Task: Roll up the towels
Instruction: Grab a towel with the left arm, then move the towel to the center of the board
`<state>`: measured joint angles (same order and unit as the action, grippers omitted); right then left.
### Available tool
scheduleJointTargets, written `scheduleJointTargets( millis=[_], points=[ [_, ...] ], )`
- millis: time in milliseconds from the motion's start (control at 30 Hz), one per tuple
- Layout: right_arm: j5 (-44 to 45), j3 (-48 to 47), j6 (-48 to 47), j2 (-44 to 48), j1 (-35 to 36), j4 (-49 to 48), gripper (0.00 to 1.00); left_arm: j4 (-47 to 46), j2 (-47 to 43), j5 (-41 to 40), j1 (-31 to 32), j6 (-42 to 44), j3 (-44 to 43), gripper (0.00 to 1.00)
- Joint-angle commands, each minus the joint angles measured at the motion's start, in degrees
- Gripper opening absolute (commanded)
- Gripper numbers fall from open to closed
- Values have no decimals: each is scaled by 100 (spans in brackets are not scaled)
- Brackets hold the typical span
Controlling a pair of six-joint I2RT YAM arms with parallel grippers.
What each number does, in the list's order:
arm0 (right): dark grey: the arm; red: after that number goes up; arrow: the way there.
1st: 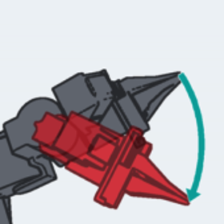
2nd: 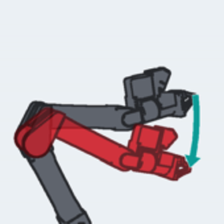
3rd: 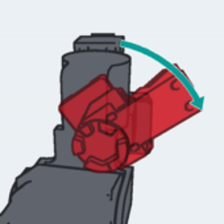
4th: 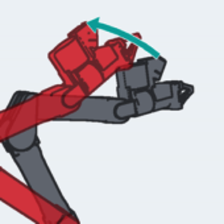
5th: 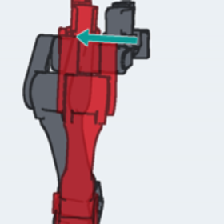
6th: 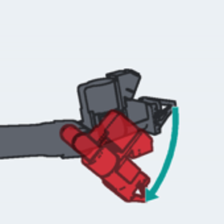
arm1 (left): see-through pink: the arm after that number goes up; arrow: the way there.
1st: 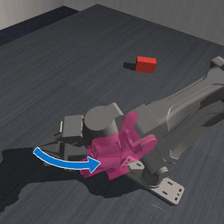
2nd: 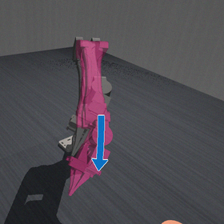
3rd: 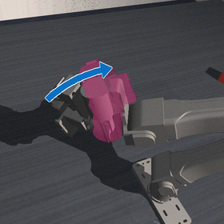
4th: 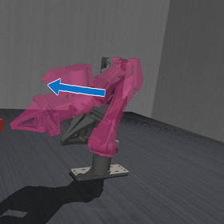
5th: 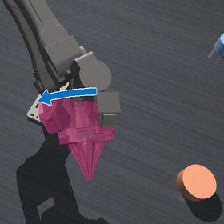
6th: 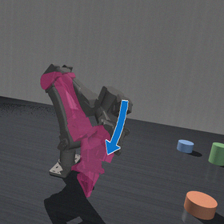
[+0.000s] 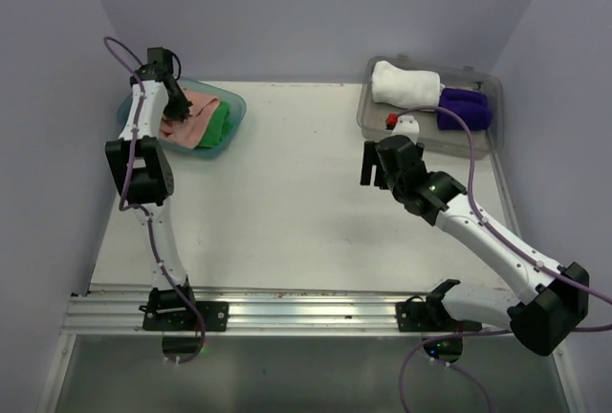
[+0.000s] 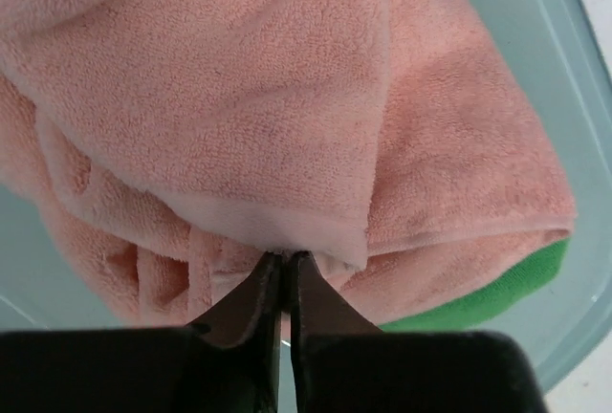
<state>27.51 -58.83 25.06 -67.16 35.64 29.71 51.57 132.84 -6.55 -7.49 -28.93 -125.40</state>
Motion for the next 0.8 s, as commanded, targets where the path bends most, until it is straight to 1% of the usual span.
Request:
scheduleJointTargets(
  millis=[0,33,67,100,200,267,300,333,367,433,533,567,633,767],
  points=[
    [290,-15,148,264,22,166,80,117,-939,276,-16,71,-205,4],
    [221,-23,157,290,22,149,80,21,-1170,277,-7,71,-143,0],
    [185,-15,192,299,22,123,80,-33,-1398,259,36,71,-12,0],
    [150,-15,201,291,22,87,80,-94,-1810,285,54,71,24,0],
    [185,-93,236,203,22,131,79,-16,-2296,373,63,98,-89,0],
    [455,-207,219,168,22,289,79,81,-2796,582,63,89,-168,0],
    [544,-260,219,176,22,350,79,29,-2990,628,80,89,-134,0],
    [641,-296,210,194,22,420,80,-102,-3366,846,133,98,-116,0],
    [729,-313,158,272,22,421,80,-182,-3543,1013,177,150,-107,0],
    [896,-322,157,361,22,421,81,-357,-3965,1085,387,186,-159,0],
    [949,-322,157,475,22,421,82,-298,-4230,1164,607,291,-492,0],
    [941,-331,201,493,13,430,82,-262,-4283,1425,617,300,-537,0],
    [1002,-349,254,493,13,526,84,-314,-4476,1647,687,309,-512,0],
    [1037,-331,438,554,-65,605,86,-446,-4723,2068,1266,292,-301,0]
  ],
)
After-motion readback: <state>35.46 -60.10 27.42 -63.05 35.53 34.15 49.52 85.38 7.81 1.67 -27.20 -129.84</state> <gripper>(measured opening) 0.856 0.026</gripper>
